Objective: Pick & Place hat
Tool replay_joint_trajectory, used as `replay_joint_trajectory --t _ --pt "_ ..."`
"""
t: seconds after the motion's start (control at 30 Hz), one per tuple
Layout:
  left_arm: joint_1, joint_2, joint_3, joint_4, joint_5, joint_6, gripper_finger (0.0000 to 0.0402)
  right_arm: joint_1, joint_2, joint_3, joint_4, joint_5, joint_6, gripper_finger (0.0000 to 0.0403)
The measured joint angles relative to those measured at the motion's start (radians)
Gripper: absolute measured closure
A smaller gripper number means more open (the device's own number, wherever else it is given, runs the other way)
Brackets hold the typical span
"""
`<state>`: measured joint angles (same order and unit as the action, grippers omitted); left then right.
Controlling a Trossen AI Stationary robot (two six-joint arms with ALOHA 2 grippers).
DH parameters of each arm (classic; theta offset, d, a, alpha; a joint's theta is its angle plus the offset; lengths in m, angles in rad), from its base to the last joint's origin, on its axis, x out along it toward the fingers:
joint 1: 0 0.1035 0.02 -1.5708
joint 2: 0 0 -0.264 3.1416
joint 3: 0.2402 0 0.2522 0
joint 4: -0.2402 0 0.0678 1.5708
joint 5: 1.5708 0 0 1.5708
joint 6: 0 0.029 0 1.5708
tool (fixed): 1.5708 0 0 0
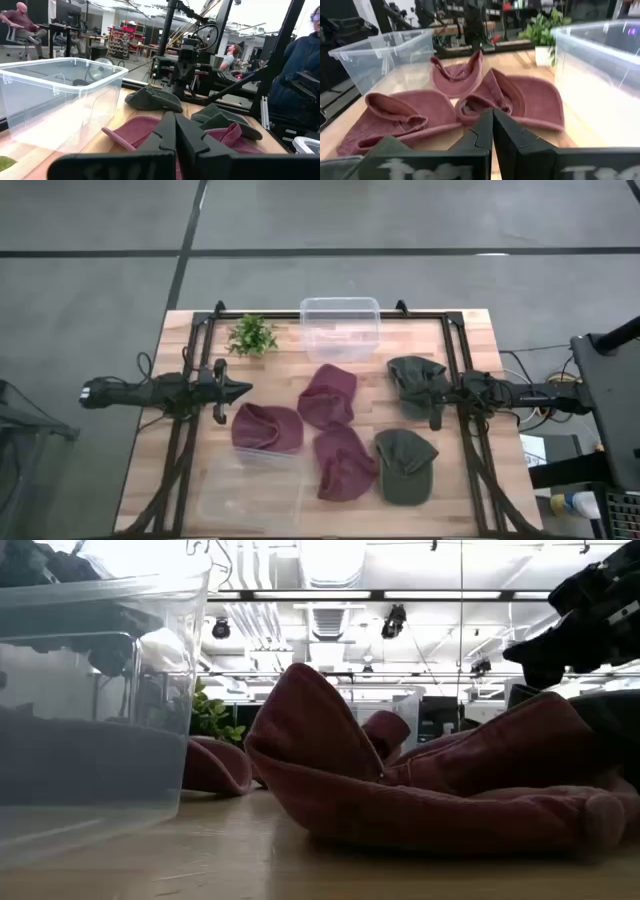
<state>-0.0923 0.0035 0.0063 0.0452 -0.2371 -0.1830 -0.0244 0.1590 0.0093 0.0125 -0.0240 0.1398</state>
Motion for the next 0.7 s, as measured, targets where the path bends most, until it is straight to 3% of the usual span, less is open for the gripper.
replay_joint_trajectory --t 0.47,0.57,0.7 --pt "0.000 0.000 0.000 0.000 0.000 0.000 0.0402 0.000 0.072 0.000 0.027 -0.001 0.051 0.0394" --pt "0.000 0.000 0.000 0.000 0.000 0.000 0.0402 0.000 0.071 0.000 0.069 -0.002 0.171 0.0394" --pt "0.000 0.000 0.000 0.000 0.000 0.000 0.0402 0.000 0.071 0.000 0.158 -0.002 0.464 0.0394"
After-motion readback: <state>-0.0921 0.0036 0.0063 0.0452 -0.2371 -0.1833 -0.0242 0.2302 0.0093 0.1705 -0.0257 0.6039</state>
